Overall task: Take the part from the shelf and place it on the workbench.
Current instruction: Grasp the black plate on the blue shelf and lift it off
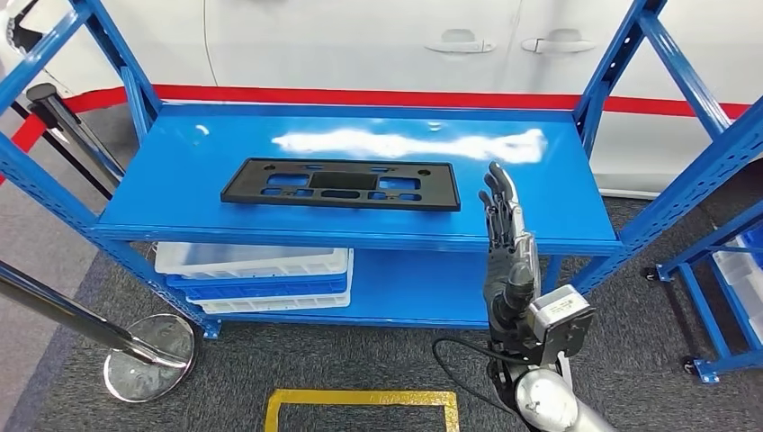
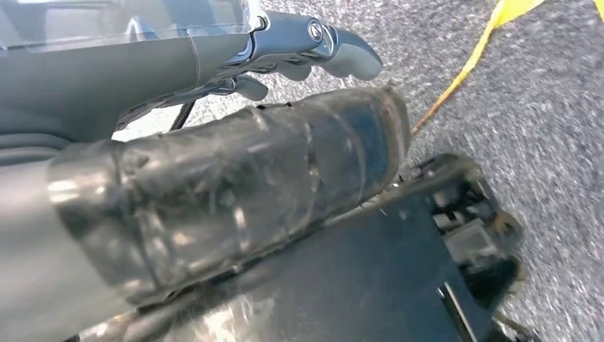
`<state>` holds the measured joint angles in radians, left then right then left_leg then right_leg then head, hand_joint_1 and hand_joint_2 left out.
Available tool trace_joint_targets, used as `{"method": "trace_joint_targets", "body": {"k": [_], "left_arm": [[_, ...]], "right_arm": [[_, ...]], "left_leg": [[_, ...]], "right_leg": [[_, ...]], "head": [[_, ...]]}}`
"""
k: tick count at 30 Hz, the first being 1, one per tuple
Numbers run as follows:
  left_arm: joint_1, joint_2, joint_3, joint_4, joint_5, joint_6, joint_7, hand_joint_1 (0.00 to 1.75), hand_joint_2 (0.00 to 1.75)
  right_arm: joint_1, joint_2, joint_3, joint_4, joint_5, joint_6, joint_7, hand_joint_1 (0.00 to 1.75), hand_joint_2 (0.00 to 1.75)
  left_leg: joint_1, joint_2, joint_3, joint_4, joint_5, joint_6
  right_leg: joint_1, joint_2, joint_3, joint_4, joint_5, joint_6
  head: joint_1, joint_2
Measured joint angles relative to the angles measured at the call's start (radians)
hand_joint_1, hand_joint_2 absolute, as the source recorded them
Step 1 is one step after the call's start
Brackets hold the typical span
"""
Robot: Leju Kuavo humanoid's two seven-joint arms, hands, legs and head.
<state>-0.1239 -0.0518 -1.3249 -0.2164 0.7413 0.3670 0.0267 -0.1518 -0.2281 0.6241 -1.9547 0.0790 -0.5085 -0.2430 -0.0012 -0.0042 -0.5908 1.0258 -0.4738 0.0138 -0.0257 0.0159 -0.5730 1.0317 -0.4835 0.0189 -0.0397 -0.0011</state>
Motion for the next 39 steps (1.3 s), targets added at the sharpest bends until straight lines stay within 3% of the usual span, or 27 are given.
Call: {"method": "trace_joint_targets", "body": {"k": [3,6,7,8,9,11,12,14,18,20,22,24,25,27,28,29,32,35,37,39], "left_arm": [[0.001,0.0,0.0,0.0,0.0,0.0,-0.002,0.0,0.0],[0.0,0.0,0.0,0.0,0.0,-0.001,-0.003,0.0,0.0],[0.0,0.0,0.0,0.0,0.0,-0.002,-0.003,0.0,0.0],[0.001,0.0,0.0,0.0,0.0,-0.002,-0.003,0.0,0.0],[0.001,0.0,0.0,0.0,0.0,-0.002,-0.003,0.0,0.0],[0.002,0.0,0.0,0.0,0.0,-0.002,-0.003,0.0,0.0],[0.001,0.0,0.0,0.0,0.0,-0.002,-0.003,0.0,0.0],[0.0,0.0,0.0,0.0,0.0,-0.002,-0.003,0.0,0.0],[-0.001,0.0,0.0,0.0,0.0,-0.002,-0.003,0.0,0.0],[-0.002,0.0,0.0,0.0,0.0,-0.002,-0.003,0.0,0.0],[-0.001,0.0,0.0,0.0,0.0,-0.002,-0.003,0.0,0.0],[0.001,0.0,0.0,0.0,0.0,-0.002,-0.003,0.0,0.0],[0.002,0.0,0.0,0.0,0.0,-0.002,-0.003,0.0,0.0],[0.002,0.0,0.0,0.0,0.001,-0.003,-0.003,0.0,0.0],[0.0,0.0,0.0,0.0,0.001,-0.004,-0.002,0.0,0.0],[-0.001,0.0,0.0,0.0,0.002,-0.004,-0.001,0.0,0.0],[-0.001,0.0,-0.001,0.0,0.002,-0.006,0.002,0.0,0.0],[0.003,0.001,-0.001,0.0,0.001,-0.007,0.005,0.0,0.0],[0.002,0.0,-0.001,0.0,-0.001,-0.008,0.006,0.0,0.0],[0.0,0.0,-0.003,0.0,-0.006,-0.01,0.009,0.0,0.0]], "right_arm": [[0.0,0.0,0.0,0.0,0.0,0.0,0.0,0.0,0.0],[0.0,0.0,0.0,0.0,0.0,0.0,0.0,0.0,0.0],[0.001,0.0,0.0,0.001,0.0,0.0,0.0,0.0,0.0],[0.002,0.0,0.0,0.001,0.0,0.0,0.0,0.0,0.0],[0.002,0.0,0.0,0.002,0.0,0.0,0.0,0.0,0.0],[0.001,0.0,0.0,0.002,0.0,0.0,0.0,0.0,0.0],[0.001,0.0,0.0,0.003,0.0,0.0,0.001,0.0,0.0],[0.0,0.0,0.0,0.003,0.0,0.0,0.001,0.0,0.0],[-0.001,-0.001,0.0,0.003,0.0,0.001,0.001,0.0,0.0],[-0.002,-0.001,0.0,0.003,0.0,0.001,0.001,0.0,0.0],[-0.002,0.0,0.0,0.003,0.0,0.001,0.001,0.0,0.0],[-0.001,-0.001,0.0,0.003,0.0,0.001,0.001,0.0,0.0],[-0.001,-0.001,0.0,0.003,0.0,0.002,0.001,0.0,0.0],[-0.001,-0.001,0.0,0.003,0.0,0.003,0.001,0.0,0.0],[-0.001,-0.001,0.0,0.003,0.0,0.004,0.001,0.0,0.0],[-0.001,-0.001,0.0,0.003,0.0,0.005,0.001,0.0,0.0],[-0.002,-0.001,0.0,0.003,0.0,0.006,0.001,0.0,0.0],[-0.004,-0.001,0.0,0.003,0.0,0.008,0.001,0.0,0.0],[-0.006,-0.001,0.0,0.004,-0.001,0.014,0.001,0.0,0.0],[-0.008,-0.001,0.0,0.007,-0.004,0.023,0.003,0.0,0.0]], "left_leg": [[0.006,0.002,0.015,-0.021,0.006,0.019],[0.006,0.003,0.028,-0.029,0.002,0.035],[0.004,0.004,0.031,-0.029,-0.001,0.037],[0.003,0.003,0.035,-0.029,-0.004,0.038],[0.003,0.003,0.04,-0.028,-0.009,0.038],[0.003,0.001,0.052,-0.023,-0.021,0.033],[0.001,0.0,0.055,-0.018,-0.029,0.027],[-0.003,-0.001,0.054,-0.011,-0.038,0.017],[-0.003,0.001,0.05,0.011,-0.06,-0.004],[0.001,0.001,0.0,0.109,-0.105,-0.016],[0.005,0.002,-0.08,0.241,-0.147,-0.023],[0.005,0.002,-0.122,0.287,-0.133,-0.024],[0.005,0.002,-0.114,0.249,-0.094,-0.021],[0.004,0.001,-0.061,0.112,-0.005,-0.012],[0.002,0.0,-0.035,0.052,0.023,-0.006],[-0.002,-0.001,-0.018,0.016,0.031,-0.001],[-0.009,-0.003,-0.007,-0.012,0.018,0.009],[-0.002,-0.001,0.009,-0.032,0.019,0.021],[0.001,0.0,0.024,-0.042,0.018,0.029],[-0.001,0.0,0.03,-0.038,0.01,0.034]], "right_leg": [[0.0,-0.003,-0.007,0.022,-0.019,0.013],[0.001,-0.007,-0.093,0.195,-0.097,0.016],[0.001,-0.007,-0.124,0.247,-0.109,0.017],[0.001,-0.007,-0.141,0.268,-0.102,0.017],[0.001,-0.007,-0.138,0.25,-0.075,0.017],[0.001,-0.011,-0.092,0.137,0.001,0.013],[0.003,-0.013,-0.066,0.08,0.024,0.011],[0.006,-0.014,-0.04,0.024,0.028,0.002],[0.002,-0.009,-0.026,0.008,0.017,-0.018],[-0.001,-0.01,-0.016,0.005,0.013,-0.027],[-0.001,-0.01,-0.012,0.005,0.008,-0.032],[0.0,-0.008,-0.006,0.005,0.003,-0.033],[0.001,-0.006,0.001,0.005,-0.002,-0.033],[0.003,-0.002,0.017,0.005,-0.012,-0.032],[0.004,-0.002,0.025,0.001,-0.015,-0.029],[0.004,-0.001,0.029,-0.003,-0.017,-0.026],[0.003,-0.002,0.029,-0.018,-0.015,-0.011],[0.007,-0.004,0.032,-0.007,-0.03,0.002],[0.009,-0.008,-0.007,0.084,-0.075,0.005],[0.01,-0.008,-0.079,0.212,-0.118,0.004]], "head": [[0.002,0.0],[0.005,0.0],[0.006,0.0],[0.006,0.0],[0.006,0.0],[0.006,0.0],[0.007,0.0],[0.005,0.0],[0.002,0.0],[-0.001,0.0],[-0.002,0.0],[-0.002,0.0],[-0.002,0.0],[-0.002,0.0],[-0.001,0.0],[-0.001,0.0],[-0.003,0.0],[-0.001,0.0],[0.004,0.0],[0.007,0.0]]}}
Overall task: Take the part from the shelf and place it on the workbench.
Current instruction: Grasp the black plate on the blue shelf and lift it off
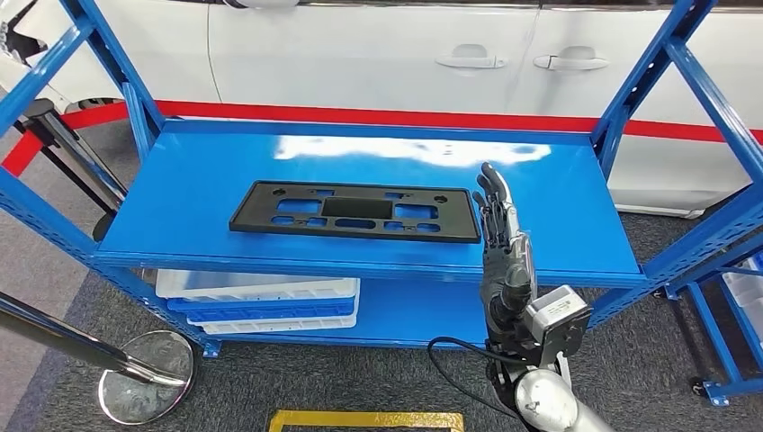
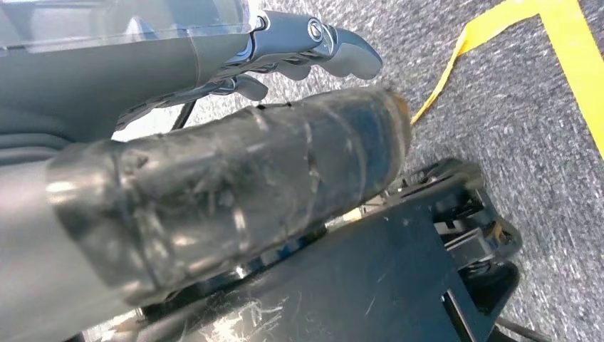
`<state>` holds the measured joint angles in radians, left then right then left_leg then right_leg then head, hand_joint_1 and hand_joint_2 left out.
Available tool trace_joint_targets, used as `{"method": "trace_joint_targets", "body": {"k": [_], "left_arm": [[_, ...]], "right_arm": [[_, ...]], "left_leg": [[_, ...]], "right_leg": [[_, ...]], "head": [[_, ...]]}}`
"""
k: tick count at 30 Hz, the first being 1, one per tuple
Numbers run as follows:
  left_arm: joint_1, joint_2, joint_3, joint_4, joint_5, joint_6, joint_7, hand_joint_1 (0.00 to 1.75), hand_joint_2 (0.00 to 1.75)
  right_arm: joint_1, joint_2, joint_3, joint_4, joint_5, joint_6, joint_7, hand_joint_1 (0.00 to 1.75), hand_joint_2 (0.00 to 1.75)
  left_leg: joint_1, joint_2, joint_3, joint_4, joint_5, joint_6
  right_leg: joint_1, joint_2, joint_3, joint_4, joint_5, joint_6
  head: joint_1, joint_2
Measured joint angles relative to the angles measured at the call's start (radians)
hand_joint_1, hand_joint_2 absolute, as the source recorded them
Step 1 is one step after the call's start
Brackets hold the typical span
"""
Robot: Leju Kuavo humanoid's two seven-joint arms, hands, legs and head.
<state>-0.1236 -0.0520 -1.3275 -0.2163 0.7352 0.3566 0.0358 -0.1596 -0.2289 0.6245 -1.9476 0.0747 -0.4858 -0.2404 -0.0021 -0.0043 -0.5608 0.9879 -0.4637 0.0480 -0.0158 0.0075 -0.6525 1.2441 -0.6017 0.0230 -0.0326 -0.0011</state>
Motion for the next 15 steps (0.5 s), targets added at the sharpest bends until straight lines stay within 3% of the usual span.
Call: {"method": "trace_joint_targets", "body": {"k": [1,2,4,5,6,10,12,15], "left_arm": [[0.0,0.0,-0.001,0.0,-0.003,-0.001,0.003,0.0,0.0],[0.0,0.0,-0.002,0.0,-0.008,-0.002,0.007,0.0,0.0],[0.001,-0.001,-0.003,0.0,-0.019,-0.006,0.015,0.0,0.0],[0.0,-0.002,-0.004,0.0,-0.025,-0.008,0.019,0.0,0.0],[-0.001,-0.003,-0.007,0.0,-0.031,-0.01,0.022,0.0,0.0],[-0.005,-0.005,-0.02,0.0,-0.037,-0.012,0.025,0.0,0.0],[-0.005,-0.006,-0.021,0.0,-0.04,-0.013,0.027,0.0,0.0],[-0.007,-0.007,-0.026,0.0,-0.05,-0.015,0.034,0.0,0.0]], "right_arm": [[0.0,0.0,0.0,0.002,-0.003,0.005,0.001,0.0,0.0],[-0.001,0.0,0.0,0.004,-0.008,0.012,0.003,0.0,0.0],[-0.009,0.0,0.002,0.007,-0.029,0.033,0.005,0.0,0.0],[-0.016,0.001,0.005,0.009,-0.044,0.046,0.005,0.0,0.0],[-0.024,0.002,0.009,0.011,-0.058,0.058,0.004,0.0,0.0],[-0.041,0.011,0.022,0.02,-0.085,0.076,-0.002,0.0,0.0],[-0.052,0.015,0.027,0.024,-0.089,0.083,0.001,0.0,0.0],[-0.082,0.02,0.046,0.039,-0.09,0.11,0.032,0.0,1.31]], "left_leg": [[-0.001,0.0,0.003,0.003,-0.005,0.001],[-0.001,-0.001,0.007,0.007,-0.011,0.001],[-0.001,-0.002,0.017,0.017,-0.026,-0.002],[-0.003,-0.003,0.019,0.025,-0.035,-0.006],[-0.004,-0.003,0.017,0.031,-0.041,-0.011],[-0.005,-0.003,0.008,0.043,-0.05,-0.027],[-0.004,-0.002,-0.012,0.09,-0.079,-0.039],[0.002,-0.001,-0.104,0.262,-0.149,-0.052]], "right_leg": [[0.0,0.0,-0.027,0.037,-0.001,-0.001],[-0.001,0.0,-0.036,0.033,0.021,-0.002],[-0.002,-0.002,-0.007,-0.065,0.101,-0.005],[0.0,-0.003,0.014,-0.121,0.131,-0.007],[0.001,-0.003,0.031,-0.161,0.143,-0.01],[0.002,0.0,0.041,-0.19,0.134,-0.024],[-0.002,-0.001,0.046,-0.193,0.134,-0.032],[-0.001,-0.001,0.048,-0.194,0.132,-0.039]], "head": [[0.0,0.0],[0.001,0.0],[0.001,0.0],[0.001,0.0],[0.0,0.0],[-0.001,0.0],[-0.004,0.0],[-0.008,0.0]]}}
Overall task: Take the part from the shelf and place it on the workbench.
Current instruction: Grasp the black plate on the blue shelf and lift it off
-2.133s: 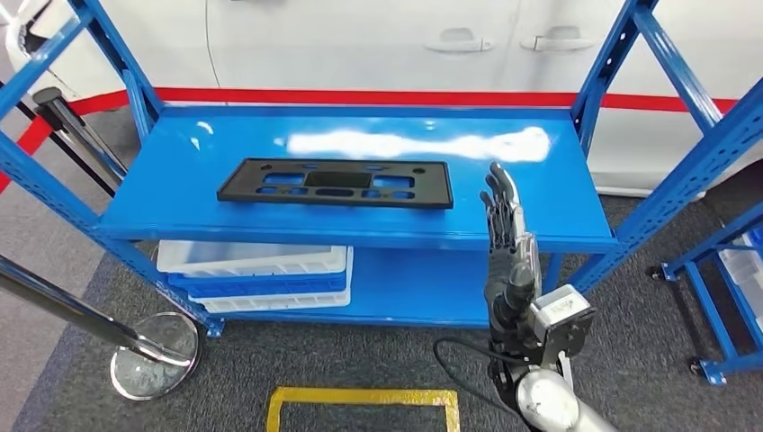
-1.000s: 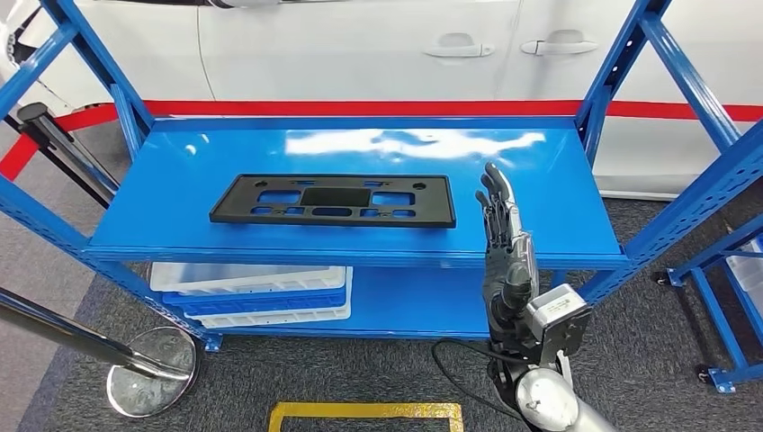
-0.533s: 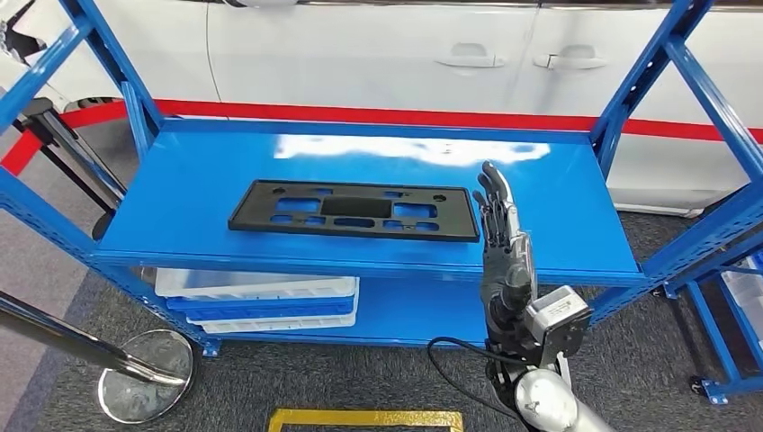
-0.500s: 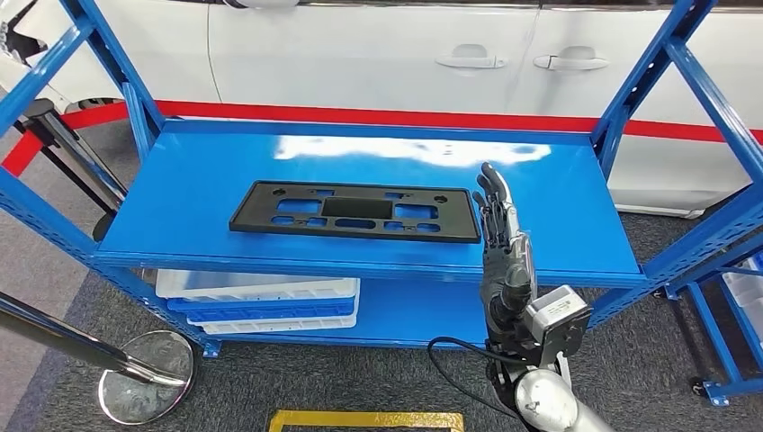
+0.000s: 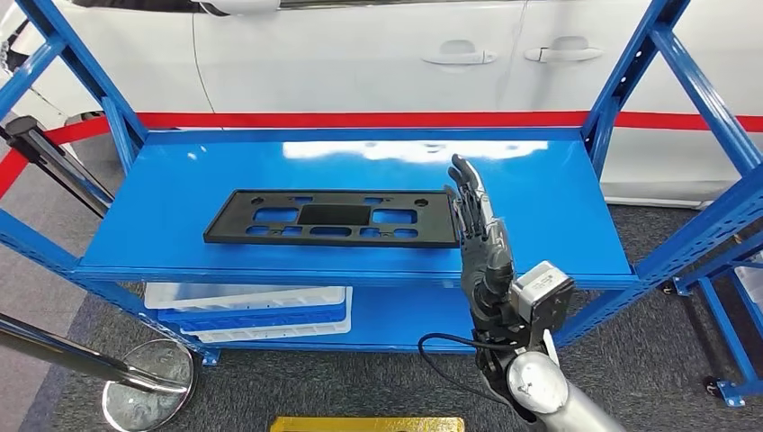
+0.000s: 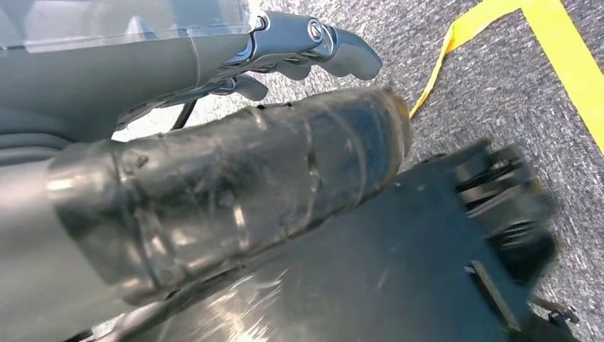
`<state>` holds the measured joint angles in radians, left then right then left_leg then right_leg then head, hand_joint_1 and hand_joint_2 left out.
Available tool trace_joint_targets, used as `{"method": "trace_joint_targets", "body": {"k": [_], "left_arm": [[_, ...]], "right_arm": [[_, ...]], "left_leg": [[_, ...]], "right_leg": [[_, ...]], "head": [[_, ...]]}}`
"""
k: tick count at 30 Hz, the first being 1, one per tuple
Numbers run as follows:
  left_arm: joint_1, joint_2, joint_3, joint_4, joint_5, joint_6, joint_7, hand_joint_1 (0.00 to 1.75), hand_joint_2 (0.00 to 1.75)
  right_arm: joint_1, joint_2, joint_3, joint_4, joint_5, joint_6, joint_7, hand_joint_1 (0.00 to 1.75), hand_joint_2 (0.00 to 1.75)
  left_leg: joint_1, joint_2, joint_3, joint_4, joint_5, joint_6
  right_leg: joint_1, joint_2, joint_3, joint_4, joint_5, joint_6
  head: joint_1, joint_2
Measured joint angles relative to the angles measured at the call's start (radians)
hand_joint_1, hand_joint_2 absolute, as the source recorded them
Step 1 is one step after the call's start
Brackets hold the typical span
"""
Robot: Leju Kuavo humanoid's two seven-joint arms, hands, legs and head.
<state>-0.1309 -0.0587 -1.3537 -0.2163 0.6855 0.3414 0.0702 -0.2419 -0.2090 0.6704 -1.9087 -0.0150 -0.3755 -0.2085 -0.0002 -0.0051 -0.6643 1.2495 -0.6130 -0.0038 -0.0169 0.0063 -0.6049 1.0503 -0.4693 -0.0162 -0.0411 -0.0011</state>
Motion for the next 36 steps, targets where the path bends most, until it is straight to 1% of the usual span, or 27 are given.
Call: {"method": "trace_joint_targets", "body": {"k": [1,2,3,5,6,7,8,10,12,13,15,16,17,18,20,21,22,25,27,28,30,31,32,33,34,35,36], "left_arm": [[-0.001,0.0,-0.004,0.0,-0.004,-0.001,0.003,0.0,0.0],[-0.001,0.0,-0.01,0.0,-0.009,-0.003,0.005,0.0,0.0],[-0.003,0.0,-0.014,0.0,-0.013,-0.004,0.008,0.0,0.0],[-0.009,0.0,-0.021,0.0,-0.02,-0.006,0.013,0.0,0.0],[-0.012,0.0,-0.024,0.0,-0.022,-0.007,0.016,0.0,0.0],[-0.016,0.0,-0.027,0.0,-0.023,-0.009,0.018,0.0,0.0],[-0.019,-0.001,-0.031,0.0,-0.024,-0.011,0.021,0.0,0.0],[-0.021,-0.002,-0.038,0.0,-0.026,-0.018,0.024,0.0,0.0],[-0.024,-0.003,-0.043,0.0,-0.032,-0.025,0.027,0.0,0.0],[-0.028,-0.005,-0.044,0.0,-0.037,-0.029,0.027,0.0,0.0],[-0.036,-0.01,-0.048,0.0,-0.047,-0.036,0.028,0.0,0.0],[-0.039,-0.012,-0.05,0.0,-0.051,-0.039,0.029,0.0,0.0],[-0.041,-0.014,-0.054,0.0,-0.055,-0.041,0.029,0.0,0.0],[-0.042,-0.016,-0.058,0.0,-0.058,-0.042,0.03,0.0,0.0],[-0.047,-0.02,-0.063,0.0,-0.064,-0.044,0.031,0.0,0.0],[-0.051,-0.021,-0.065,0.0,-0.067,-0.046,0.03,0.0,0.0],[-0.056,-0.023,-0.067,0.0,-0.07,-0.048,0.03,0.0,0.0],[-0.066,-0.025,-0.073,0.0,-0.079,-0.056,0.029,0.0,0.0],[-0.069,-0.026,-0.077,0.0,-0.081,-0.059,0.028,0.0,0.0],[-0.071,-0.026,-0.079,0.0,-0.081,-0.059,0.027,0.0,0.0],[-0.075,-0.027,-0.082,0.0,-0.081,-0.06,0.025,0.0,0.0],[-0.075,-0.027,-0.083,0.0,-0.081,-0.06,0.024,0.0,0.0],[-0.075,-0.027,-0.084,0.0,-0.081,-0.06,0.023,0.0,0.0],[-0.074,-0.027,-0.085,0.0,-0.081,-0.06,0.022,0.0,0.0],[-0.074,-0.027,-0.086,0.0,-0.081,-0.06,0.021,0.0,0.0],[-0.075,-0.027,-0.087,0.0,-0.081,-0.06,0.021,0.0,0.0],[-0.076,-0.027,-0.088,0.0,-0.083,-0.06,0.02,0.0,0.0]], "right_arm": [[-0.014,0.001,0.01,0.009,0.004,0.013,0.017,0.0,1.75],[-0.032,0.004,0.023,0.022,0.011,0.027,0.034,0.0,1.75],[-0.053,0.009,0.037,0.036,0.02,0.038,0.049,0.0,1.75],[-0.093,0.024,0.063,0.063,0.037,0.049,0.07,0.0,1.75],[-0.109,0.032,0.075,0.076,0.047,0.049,0.077,0.0,1.75],[-0.123,0.042,0.086,0.091,0.058,0.047,0.084,0.0,1.75],[-0.135,0.052,0.099,0.11,0.071,0.046,0.089,0.0,1.75],[-0.157,0.075,0.127,0.151,0.097,0.046,0.093,0.0,1.75],[-0.176,0.099,0.158,0.196,0.121,0.054,0.086,0.0,1.75],[-0.185,0.112,0.176,0.222,0.129,0.06,0.081,0.0,1.75],[-0.196,0.139,0.216,0.279,0.135,0.078,0.064,0.0,1.75],[-0.198,0.152,0.234,0.306,0.134,0.086,0.054,0.0,1.75],[-0.2,0.166,0.249,0.331,0.133,0.096,0.044,0.0,1.75],[-0.204,0.179,0.263,0.355,0.131,0.107,0.036,0.0,1.75],[-0.22,0.203,0.286,0.396,0.124,0.132,0.025,0.0,1.75],[-0.23,0.214,0.295,0.415,0.12,0.147,0.021,0.0,1.75],[-0.239,0.224,0.305,0.434,0.114,0.162,0.015,0.0,1.75],[-0.255,0.247,0.332,0.49,0.114,0.199,0.001,0.0,1.75],[-0.267,0.257,0.35,0.52,0.138,0.204,0.003,0.0,1.75],[-0.273,0.262,0.359,0.532,0.152,0.202,0.007,0.0,1.75],[-0.28,0.269,0.373,0.552,0.179,0.192,0.021,0.0,1.75],[-0.281,0.27,0.378,0.561,0.192,0.184,0.03,0.0,1.75],[-0.281,0.271,0.383,0.571,0.204,0.175,0.038,0.0,1.75],[-0.281,0.273,0.387,0.58,0.215,0.166,0.046,0.0,1.75],[-0.282,0.276,0.391,0.591,0.226,0.156,0.053,0.0,1.75],[-0.285,0.282,0.394,0.603,0.237,0.144,0.059,0.0,1.75],[-0.291,0.291,0.397,0.617,0.248,0.131,0.064,0.0,1.75]], "left_leg": [[0.001,0.0,-0.025,0.039,-0.004,0.0],[0.0,0.0,-0.035,0.043,0.011,0.003],[-0.001,0.0,-0.027,0.012,0.043,0.009],[-0.007,-0.001,0.025,-0.118,0.116,0.03],[-0.011,-0.001,0.049,-0.173,0.137,0.041],[-0.015,-0.001,0.064,-0.208,0.145,0.049],[-0.018,-0.001,0.069,-0.221,0.144,0.054],[-0.017,-0.001,0.075,-0.238,0.152,0.054],[-0.009,0.002,0.087,-0.263,0.165,0.054],[-0.005,0.003,0.092,-0.272,0.17,0.053],[-0.005,0.003,0.093,-0.276,0.172,0.055],[-0.004,0.003,0.093,-0.274,0.171,0.055],[-0.003,0.002,0.092,-0.272,0.17,0.053],[0.0,0.002,0.091,-0.267,0.166,0.049],[0.006,0.001,0.087,-0.248,0.155,0.038],[0.007,0.0,0.081,-0.233,0.147,0.03],[0.006,0.0,0.075,-0.221,0.142,0.023],[0.004,0.0,0.064,-0.21,0.139,0.009],[0.007,0.0,0.054,-0.185,0.12,0.002],[0.008,0.001,0.039,-0.15,0.1,-0.003],[0.009,0.001,-0.019,-0.03,0.043,-0.01],[0.009,0.001,-0.049,0.029,0.024,-0.012],[0.01,0.001,-0.07,0.065,0.02,-0.012],[0.009,0.001,-0.073,0.063,0.037,-0.009],[0.009,0.001,-0.057,0.023,0.07,-0.005],[0.009,0.0,-0.029,-0.045,0.109,0.002],[0.006,-0.001,0.002,-0.112,0.137,0.008]], "right_leg": [[0.001,0.001,0.0,0.0,-0.001,-0.001],[0.003,0.002,0.001,0.0,-0.001,-0.001],[0.006,0.004,0.002,0.0,-0.001,-0.002],[0.011,0.008,0.006,-0.001,-0.001,-0.002],[0.012,0.008,0.006,-0.002,-0.001,-0.001],[0.011,0.007,0.006,-0.003,0.0,0.001],[0.01,0.005,0.005,-0.005,0.002,0.004],[0.01,0.004,0.005,-0.01,0.004,0.013],[0.012,0.002,-0.004,0.012,-0.015,0.022],[0.012,0.001,-0.022,0.052,-0.04,0.027],[0.005,-0.001,-0.077,0.171,-0.097,0.036],[0.001,-0.001,-0.1,0.217,-0.112,0.04],[-0.003,-0.002,-0.11,0.235,-0.109,0.045],[-0.008,-0.002,-0.101,0.215,-0.087,0.051],[-0.016,-0.005,-0.047,0.11,-0.029,0.062],[-0.018,-0.005,-0.022,0.06,-0.012,0.061],[-0.017,-0.005,-0.009,0.031,-0.008,0.055],[-0.012,-0.003,-0.01,0.022,-0.011,0.026],[-0.014,-0.002,-0.01,0.02,-0.009,0.014],[-0.015,-0.002,-0.009,0.019,-0.008,0.01],[-0.013,-0.003,-0.01,0.019,-0.008,0.006],[-0.011,-0.004,-0.01,0.019,-0.008,0.006],[-0.01,-0.004,-0.009,0.019,-0.009,0.005],[-0.008,-0.003,-0.008,0.019,-0.009,0.004],[-0.007,-0.002,-0.006,0.019,-0.01,0.004],[-0.007,0.001,-0.005,0.019,-0.01,0.004],[-0.005,0.004,-0.004,0.019,-0.011,0.004]], "head": [[0.0,0.0],[0.0,0.0],[0.0,0.0],[0.0,0.0],[0.002,0.0],[0.002,0.0],[0.003,0.0],[0.003,0.0],[0.005,0.0],[0.007,0.0],[0.009,0.0],[0.01,0.0],[0.01,0.0],[0.01,0.0],[0.01,0.0],[0.011,0.0],[0.012,0.0],[0.011,0.0],[0.01,0.0],[0.009,0.0],[0.007,0.0],[0.007,0.0],[0.007,0.0],[0.007,0.0],[0.007,0.0],[0.007,0.0],[0.007,0.0]]}}
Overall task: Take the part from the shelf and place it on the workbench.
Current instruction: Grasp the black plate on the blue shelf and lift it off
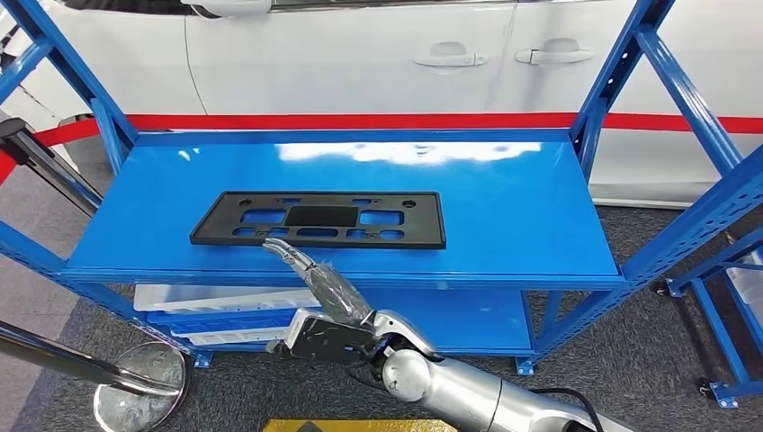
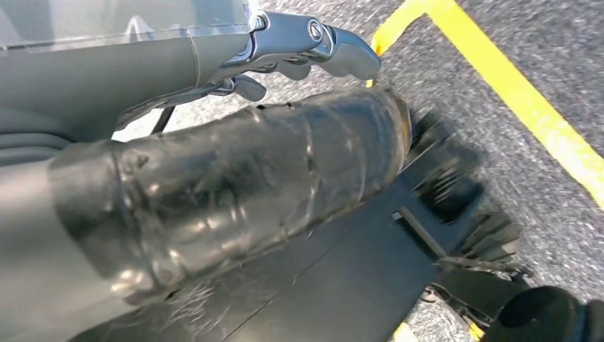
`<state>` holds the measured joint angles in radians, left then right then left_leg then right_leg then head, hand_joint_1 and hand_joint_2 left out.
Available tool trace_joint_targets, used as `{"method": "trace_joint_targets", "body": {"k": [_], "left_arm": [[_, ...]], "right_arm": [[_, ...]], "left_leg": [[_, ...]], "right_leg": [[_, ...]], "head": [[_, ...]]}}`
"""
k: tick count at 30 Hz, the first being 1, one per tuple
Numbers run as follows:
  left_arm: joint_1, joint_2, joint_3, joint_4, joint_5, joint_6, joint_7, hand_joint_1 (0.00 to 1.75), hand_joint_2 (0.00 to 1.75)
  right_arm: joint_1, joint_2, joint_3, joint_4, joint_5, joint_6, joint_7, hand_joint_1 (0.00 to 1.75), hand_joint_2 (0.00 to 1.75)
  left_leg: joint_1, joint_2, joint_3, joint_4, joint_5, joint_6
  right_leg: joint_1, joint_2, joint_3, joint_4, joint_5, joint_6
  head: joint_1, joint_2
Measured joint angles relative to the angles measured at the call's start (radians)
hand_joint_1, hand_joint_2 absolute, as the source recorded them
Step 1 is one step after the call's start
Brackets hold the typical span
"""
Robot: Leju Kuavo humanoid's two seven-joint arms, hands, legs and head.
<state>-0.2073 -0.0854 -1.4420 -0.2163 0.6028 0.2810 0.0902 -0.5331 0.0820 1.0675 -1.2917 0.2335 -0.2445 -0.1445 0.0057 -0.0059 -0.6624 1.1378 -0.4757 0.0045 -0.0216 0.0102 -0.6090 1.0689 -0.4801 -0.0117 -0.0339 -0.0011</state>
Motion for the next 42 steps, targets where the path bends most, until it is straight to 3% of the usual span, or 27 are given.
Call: {"method": "trace_joint_targets", "body": {"k": [2,6,8,10,12,13,14,16,18,21,23,25,27,29,32,34,38,40,42], "left_arm": [[-0.004,0.0,-0.002,0.0,-0.004,-0.003,-0.001,0.0,0.0],[-0.007,-0.003,-0.004,0.0,-0.009,-0.007,-0.001,0.0,0.0],[-0.009,-0.006,-0.004,0.0,-0.011,-0.009,-0.001,0.0,0.0],[-0.011,-0.007,-0.004,0.0,-0.013,-0.013,-0.002,0.0,0.0],[-0.01,-0.008,-0.004,0.0,-0.014,-0.015,-0.002,0.0,0.0],[-0.01,-0.008,-0.004,0.0,-0.014,-0.016,-0.002,0.0,0.0],[-0.01,-0.008,-0.005,0.0,-0.014,-0.017,-0.002,0.0,0.0],[-0.01,-0.009,-0.005,0.0,-0.014,-0.018,-0.003,0.0,0.0],[-0.011,-0.01,-0.005,0.0,-0.014,-0.019,-0.003,0.0,0.0],[-0.012,-0.01,-0.005,0.0,-0.013,-0.022,-0.004,0.0,0.0],[-0.012,-0.01,-0.005,0.0,-0.013,-0.023,-0.004,0.0,0.0],[-0.013,-0.011,-0.005,0.0,-0.012,-0.024,-0.005,0.0,0.0],[-0.012,-0.01,-0.005,0.0,-0.01,-0.025,-0.005,0.0,0.0],[-0.011,-0.01,-0.005,0.0,-0.009,-0.027,-0.005,0.0,0.0],[-0.012,-0.01,-0.005,0.0,-0.009,-0.03,-0.004,0.0,0.0],[-0.014,-0.009,-0.005,0.0,-0.011,-0.033,-0.004,0.0,0.0],[-0.012,-0.008,-0.005,0.0,-0.013,-0.034,-0.004,0.0,0.0],[-0.014,-0.008,-0.005,0.0,-0.013,-0.034,-0.005,0.0,0.0],[-0.015,-0.008,-0.005,0.0,-0.013,-0.034,-0.006,0.0,0.0]], "right_arm": [[-0.018,0.019,0.004,0.035,0.023,-0.025,0.008,0.0,1.75],[-0.046,0.043,0.008,0.086,0.044,-0.045,0.012,0.0,1.75],[-0.059,0.051,0.011,0.112,0.057,-0.051,0.018,0.0,1.75],[-0.072,0.058,0.014,0.14,0.078,-0.062,0.032,0.0,1.75],[-0.083,0.063,0.017,0.168,0.101,-0.076,0.049,0.0,1.75],[-0.089,0.065,0.019,0.184,0.114,-0.084,0.058,0.0,1.75],[-0.098,0.069,0.021,0.198,0.127,-0.092,0.066,0.0,1.75],[-0.118,0.08,0.023,0.229,0.157,-0.112,0.084,0.0,1.75],[-0.137,0.094,0.025,0.257,0.186,-0.131,0.103,0.0,1.75],[-0.153,0.107,0.025,0.295,0.217,-0.147,0.125,0.0,1.75],[-0.163,0.117,0.025,0.317,0.239,-0.153,0.142,0.0,1.75],[-0.175,0.126,0.026,0.344,0.258,-0.155,0.159,0.0,1.75],[-0.18,0.129,0.026,0.375,0.268,-0.151,0.171,0.0,1.75],[-0.18,0.13,0.026,0.404,0.273,-0.144,0.176,0.0,1.75],[-0.188,0.136,0.026,0.451,0.28,-0.126,0.178,0.0,1.75],[-0.196,0.138,0.026,0.48,0.278,-0.106,0.174,0.0,1.75],[-0.207,0.138,0.026,0.52,0.267,-0.076,0.167,0.0,1.75],[-0.214,0.138,0.026,0.537,0.266,-0.07,0.166,0.0,1.75],[-0.216,0.137,0.026,0.555,0.265,-0.066,0.166,0.0,1.75]], "left_leg": [[-0.006,-0.001,0.036,-0.083,0.02,0.009],[-0.003,0.0,0.051,-0.118,0.027,0.02],[0.001,0.002,0.059,-0.134,0.035,0.027],[-0.001,0.003,0.059,-0.135,0.036,0.031],[-0.002,0.003,0.059,-0.133,0.035,0.033],[-0.003,0.003,0.059,-0.131,0.034,0.033],[-0.003,0.002,0.059,-0.129,0.032,0.032],[-0.004,0.001,0.057,-0.118,0.025,0.027],[-0.008,0.001,0.051,-0.105,0.019,0.02],[-0.009,0.001,0.047,-0.104,0.021,0.008],[-0.007,0.001,0.034,-0.078,0.006,-0.006],[-0.003,0.002,-0.011,0.017,-0.044,-0.019],[0.0,0.002,-0.07,0.135,-0.094,-0.024],[0.0,0.002,-0.087,0.161,-0.082,-0.021],[-0.004,0.001,0.0,-0.024,0.016,-0.002],[-0.01,-0.001,0.038,-0.107,0.035,0.009],[-0.007,0.001,0.053,-0.137,0.042,0.022],[-0.003,0.004,0.062,-0.15,0.047,0.03],[-0.004,0.004,0.062,-0.15,0.047,0.035]], "right_leg": [[0.001,0.004,-0.003,-0.002,0.001,0.006],[0.003,0.002,-0.003,-0.003,-0.005,0.029],[0.005,-0.001,-0.033,0.064,-0.048,0.034],[0.007,-0.002,-0.08,0.164,-0.098,0.035],[0.007,-0.002,-0.113,0.231,-0.114,0.035],[0.007,-0.002,-0.114,0.231,-0.101,0.034],[0.006,-0.002,-0.1,0.2,-0.074,0.033],[0.007,-0.004,-0.041,0.08,-0.014,0.028],[0.01,-0.005,-0.002,0.0,0.008,0.02],[0.012,-0.002,-0.001,-0.012,0.008,0.007],[0.007,-0.003,0.001,-0.018,0.013,-0.002],[0.003,-0.003,0.003,-0.022,0.015,-0.007],[0.004,-0.004,0.003,-0.021,0.014,-0.009],[0.006,-0.004,0.003,-0.021,0.014,-0.01],[0.009,0.002,0.006,-0.022,0.013,-0.008],[0.01,0.004,0.003,-0.024,0.015,-0.002],[0.011,0.004,0.0,-0.019,0.004,0.02],[0.011,0.001,-0.037,0.062,-0.045,0.026],[0.011,0.0,-0.099,0.188,-0.097,0.031]], "head": [[0.0,0.0],[0.001,0.0],[0.004,0.0],[0.005,0.0],[0.006,0.0],[0.006,0.0],[0.006,0.0],[0.005,0.0],[0.004,0.0],[0.004,0.0],[0.002,0.0],[-0.001,0.0],[-0.003,0.0],[-0.003,0.0],[-0.002,0.0],[-0.002,0.0],[0.0,0.0],[0.002,0.0],[0.003,0.0]]}}
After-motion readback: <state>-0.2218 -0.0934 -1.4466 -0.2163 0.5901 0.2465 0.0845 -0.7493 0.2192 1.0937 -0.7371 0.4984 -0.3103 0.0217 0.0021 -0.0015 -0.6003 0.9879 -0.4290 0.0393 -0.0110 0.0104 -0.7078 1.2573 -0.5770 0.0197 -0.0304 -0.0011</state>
